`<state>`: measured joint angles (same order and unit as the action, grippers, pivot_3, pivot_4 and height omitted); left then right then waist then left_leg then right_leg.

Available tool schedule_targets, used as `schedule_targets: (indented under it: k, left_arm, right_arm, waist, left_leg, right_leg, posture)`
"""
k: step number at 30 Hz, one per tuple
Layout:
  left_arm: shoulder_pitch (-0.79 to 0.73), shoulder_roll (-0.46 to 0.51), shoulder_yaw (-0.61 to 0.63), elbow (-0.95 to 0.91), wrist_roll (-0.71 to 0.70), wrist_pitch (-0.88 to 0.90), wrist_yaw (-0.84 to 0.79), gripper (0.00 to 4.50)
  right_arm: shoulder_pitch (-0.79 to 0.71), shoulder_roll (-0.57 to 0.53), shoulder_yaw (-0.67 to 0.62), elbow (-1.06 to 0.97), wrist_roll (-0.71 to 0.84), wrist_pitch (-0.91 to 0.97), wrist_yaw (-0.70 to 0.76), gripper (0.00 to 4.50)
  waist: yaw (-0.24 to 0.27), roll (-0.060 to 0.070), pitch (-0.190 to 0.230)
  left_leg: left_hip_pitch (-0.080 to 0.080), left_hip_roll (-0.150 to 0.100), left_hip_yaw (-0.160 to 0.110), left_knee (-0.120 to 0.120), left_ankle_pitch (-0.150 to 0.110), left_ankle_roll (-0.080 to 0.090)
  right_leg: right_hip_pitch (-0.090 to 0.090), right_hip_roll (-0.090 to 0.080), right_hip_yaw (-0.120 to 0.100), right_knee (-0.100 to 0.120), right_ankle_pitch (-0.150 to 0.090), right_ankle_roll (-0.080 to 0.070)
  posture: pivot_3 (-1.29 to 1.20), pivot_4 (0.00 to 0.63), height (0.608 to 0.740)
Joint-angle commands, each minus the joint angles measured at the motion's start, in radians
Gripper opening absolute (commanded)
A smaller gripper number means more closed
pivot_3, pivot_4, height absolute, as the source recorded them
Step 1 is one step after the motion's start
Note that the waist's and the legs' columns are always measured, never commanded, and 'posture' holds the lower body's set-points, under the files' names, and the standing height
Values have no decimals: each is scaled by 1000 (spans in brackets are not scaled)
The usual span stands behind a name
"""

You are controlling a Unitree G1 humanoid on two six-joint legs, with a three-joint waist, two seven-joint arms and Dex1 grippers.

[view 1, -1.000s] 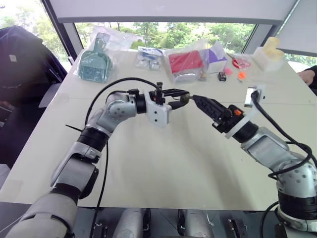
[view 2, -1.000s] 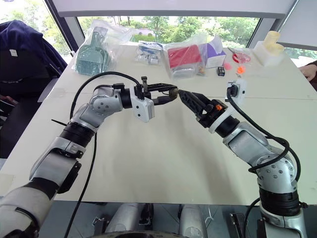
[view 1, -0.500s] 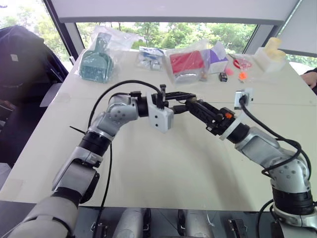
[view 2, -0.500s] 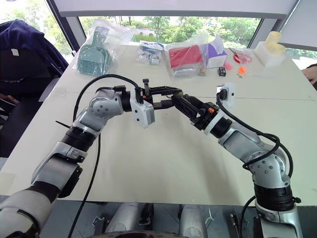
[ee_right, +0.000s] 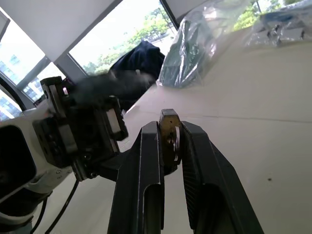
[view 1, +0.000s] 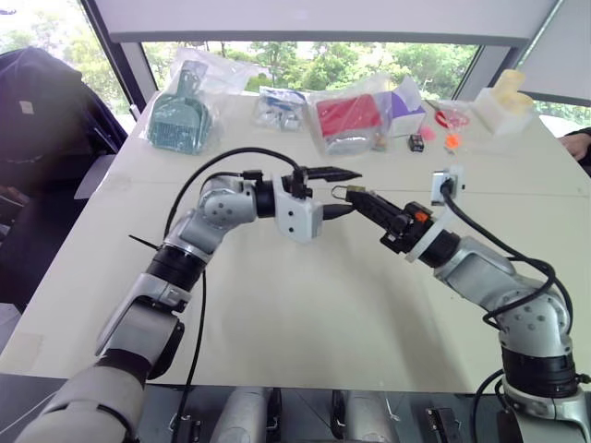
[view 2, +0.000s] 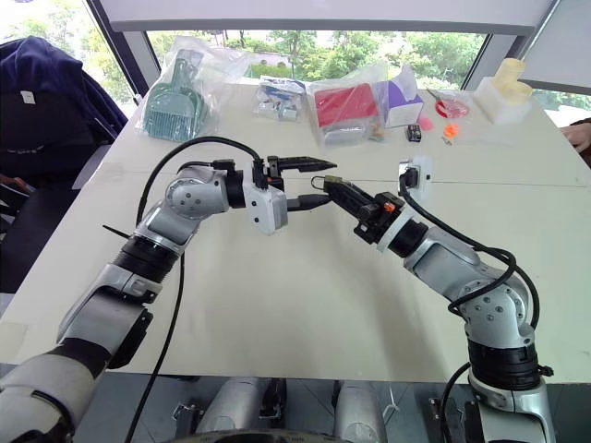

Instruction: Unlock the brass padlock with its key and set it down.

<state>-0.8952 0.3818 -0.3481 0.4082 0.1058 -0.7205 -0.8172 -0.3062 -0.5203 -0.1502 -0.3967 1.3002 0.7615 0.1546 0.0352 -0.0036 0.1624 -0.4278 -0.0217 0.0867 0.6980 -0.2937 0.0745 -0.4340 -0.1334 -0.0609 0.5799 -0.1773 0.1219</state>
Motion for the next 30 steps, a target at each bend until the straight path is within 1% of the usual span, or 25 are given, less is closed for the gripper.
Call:
schedule_targets:
  k: [1, 3, 5, 7, 10, 17, 30]
  left_arm:
    - [7, 7, 41, -52, -122, 156, -69, 4481]
    - [16, 10, 78, -91, -245, 368, -131, 4481]
    - [8, 7, 124, -116, -338, 559, -149, 4481]
    - [0, 3, 145, -122, -364, 634, -154, 4481]
    - [-9, -19, 150, -91, -345, 643, -154, 4481]
    - [-9, -61, 142, -32, -314, 598, -198, 4481]
    - [-76, -116, 149, 107, -264, 497, -215, 4481]
  right_arm:
    - [3, -1, -36, -12, -11, -1, 2, 29]
    - [10, -8, -43, -9, -22, 1, 6, 29]
    - [17, -12, -54, -9, -28, 4, 10, 29]
    - [21, -13, -63, -13, -25, 7, 11, 29]
    - [8, -9, -73, -21, -5, 14, 1, 29]
    - [-13, 2, -73, -46, 24, 26, -28, 29]
    - [8, 36, -39, -110, 82, 36, -77, 29]
  waist:
    - [0, 0, 0]
    - [-2, 0, 0]
    - [-3, 0, 0]
    - [-5, 0, 0]
    - [-6, 0, 0]
    - [-7, 0, 0]
    - [-7, 0, 0]
  left_leg:
    - [0, 0, 0, 0, 0, 0]
    - [0, 0, 0, 0, 0, 0]
    - [0, 0, 0, 0, 0, 0]
    - [0, 0, 0, 0, 0, 0]
    - [0, 0, 0, 0, 0, 0]
    - [0, 0, 0, 0, 0, 0]
    - [0, 0, -1, 0, 0, 0]
  right_leg:
    - [0, 0, 0, 0, 0, 0]
    - [0, 0, 0, 0, 0, 0]
    - [0, 1, 0, 0, 0, 0]
    - [0, 2, 0, 0, 0, 0]
    - [1, 3, 0, 0, 1, 2]
    - [1, 3, -1, 0, 0, 0]
    - [0, 1, 0, 0, -1, -1]
  posture:
    - [0, 150, 735]
    - [0, 150, 735]
    - [0, 150, 735]
    - [0, 150, 735]
    - [0, 150, 735]
    - [0, 150, 735]
    - [0, 150, 735]
